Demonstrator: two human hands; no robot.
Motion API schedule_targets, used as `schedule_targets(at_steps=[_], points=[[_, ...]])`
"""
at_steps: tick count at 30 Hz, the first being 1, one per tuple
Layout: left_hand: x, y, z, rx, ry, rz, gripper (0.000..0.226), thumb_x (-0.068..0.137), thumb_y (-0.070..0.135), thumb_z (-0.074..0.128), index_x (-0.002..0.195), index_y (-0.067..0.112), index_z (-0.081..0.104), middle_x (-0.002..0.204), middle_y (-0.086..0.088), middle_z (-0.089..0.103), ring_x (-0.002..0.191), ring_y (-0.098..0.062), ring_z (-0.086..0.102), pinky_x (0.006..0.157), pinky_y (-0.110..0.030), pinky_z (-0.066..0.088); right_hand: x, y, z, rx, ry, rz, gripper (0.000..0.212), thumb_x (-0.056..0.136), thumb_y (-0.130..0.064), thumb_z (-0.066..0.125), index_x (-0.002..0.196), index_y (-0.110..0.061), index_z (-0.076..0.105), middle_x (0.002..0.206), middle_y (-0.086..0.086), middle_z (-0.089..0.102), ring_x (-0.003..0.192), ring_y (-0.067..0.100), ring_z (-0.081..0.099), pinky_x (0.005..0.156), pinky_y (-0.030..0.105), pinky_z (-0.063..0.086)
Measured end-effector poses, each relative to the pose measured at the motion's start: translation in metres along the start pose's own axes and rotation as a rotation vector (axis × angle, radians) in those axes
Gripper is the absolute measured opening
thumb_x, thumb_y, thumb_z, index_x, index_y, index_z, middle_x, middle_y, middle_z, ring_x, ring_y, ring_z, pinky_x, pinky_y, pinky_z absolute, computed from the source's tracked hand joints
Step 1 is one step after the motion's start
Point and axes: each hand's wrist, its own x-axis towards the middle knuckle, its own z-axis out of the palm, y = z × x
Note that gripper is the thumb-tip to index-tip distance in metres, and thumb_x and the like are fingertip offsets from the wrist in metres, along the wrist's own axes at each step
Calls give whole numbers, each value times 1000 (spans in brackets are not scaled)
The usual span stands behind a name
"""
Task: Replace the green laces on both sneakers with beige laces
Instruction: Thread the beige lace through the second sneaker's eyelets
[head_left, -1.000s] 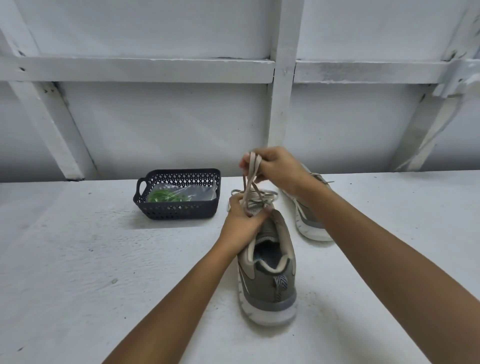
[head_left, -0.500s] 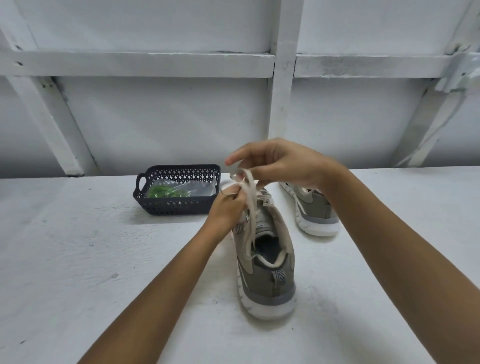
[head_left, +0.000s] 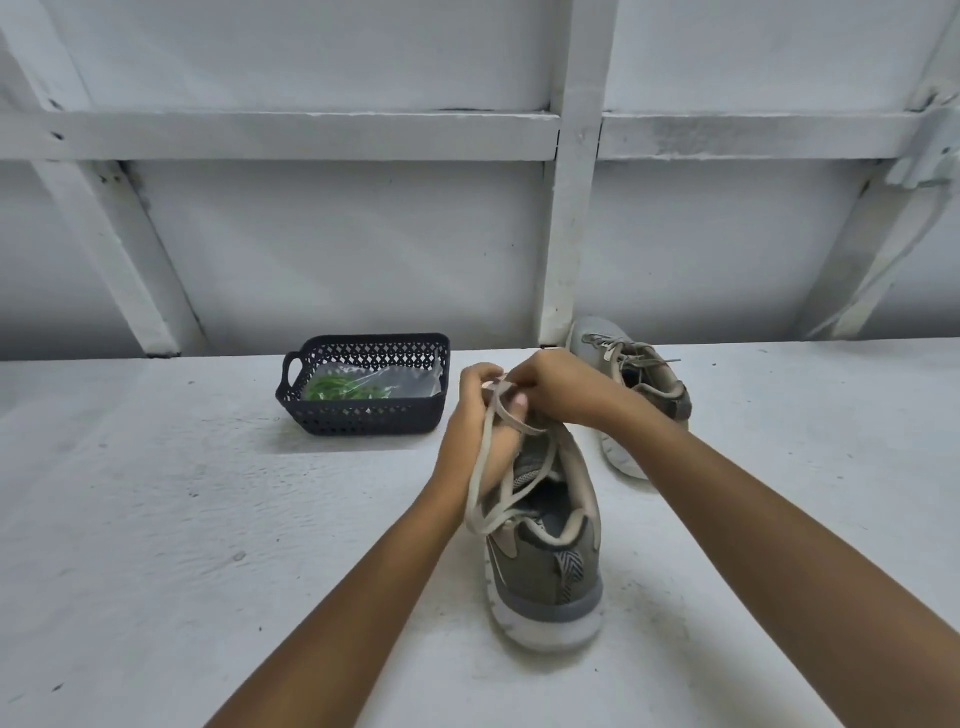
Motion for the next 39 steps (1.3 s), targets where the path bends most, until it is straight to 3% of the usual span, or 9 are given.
schedule_targets(at_steps=[4, 9, 12, 18, 24, 28, 31, 35, 39], points=[[-7, -13, 12, -90, -31, -31, 46, 78, 34, 69, 114, 16, 47, 95, 0, 67, 88, -8, 67, 75, -23, 53, 1, 7, -4, 80, 91, -3, 24, 84, -3, 51, 94, -10, 72, 81, 6, 68, 78, 19, 60, 62, 25, 40], [-9, -9, 13, -1, 2, -67, 27, 83, 24, 69, 87, 34, 44, 75, 14, 62, 70, 5, 60, 58, -9, 40, -1, 5, -22, 385, 213, -67, 25, 89, -11, 60, 66, -19, 67, 50, -13, 58, 50, 0, 52, 56, 17, 41], [-9, -8, 12, 87, -22, -175, 34, 80, 40, 69, 99, 26, 44, 95, -1, 62, 83, -10, 60, 61, -17, 39, -6, -6, -27, 420, 230, -126, 20, 91, -16, 60, 76, -7, 69, 58, -10, 61, 56, 5, 53, 60, 16, 43], [-10, -5, 14, 90, 4, -187, 37, 79, 46, 68, 99, 23, 48, 93, 1, 59, 82, -9, 58, 65, -20, 42, -12, -2, -28, 494, 250, -135, 19, 93, -13, 57, 89, -1, 72, 65, -4, 63, 51, -3, 53, 62, 13, 46], [-10, -8, 14, 104, -9, -194, 36, 81, 46, 66, 99, 19, 51, 94, 1, 61, 85, -12, 60, 65, -21, 43, -16, -1, -24, 448, 280, -123, 24, 92, -15, 58, 69, -19, 66, 55, -11, 59, 50, 0, 50, 57, 12, 41], [0, -12, 5, 22, 43, -266, 11, 93, 27, 51, 92, 17, 55, 87, -4, 65, 84, -21, 62, 75, -35, 49, -27, 2, -15, 459, 261, -53, 28, 93, -17, 56, 68, -26, 63, 64, -4, 62, 45, -1, 48, 53, 17, 38], [18, -20, -8, 70, 61, -299, 11, 92, 17, 50, 84, 21, 57, 95, -12, 67, 85, -26, 63, 84, -46, 53, -42, 7, -4, 458, 278, -5, 19, 93, -18, 57, 78, -14, 69, 62, -4, 61, 50, 0, 48, 52, 15, 36], [39, -23, -11, 491, -102, -166, 23, 93, 14, 53, 110, 11, 69, 112, -5, 68, 100, -20, 62, 85, -25, 46, -61, 6, 7, 423, 271, -39, 15, 93, -18, 57, 88, -12, 71, 72, 4, 67, 63, 8, 54, 61, 24, 43], [45, -17, -6, 615, -143, -90, 25, 88, 12, 54, 106, 11, 72, 110, -8, 69, 102, -23, 61, 85, -28, 47, -69, 1, 23, 180, 340, -142, 24, 90, -10, 52, 104, -7, 70, 97, 10, 71, 90, 25, 63, 75, 26, 43]])
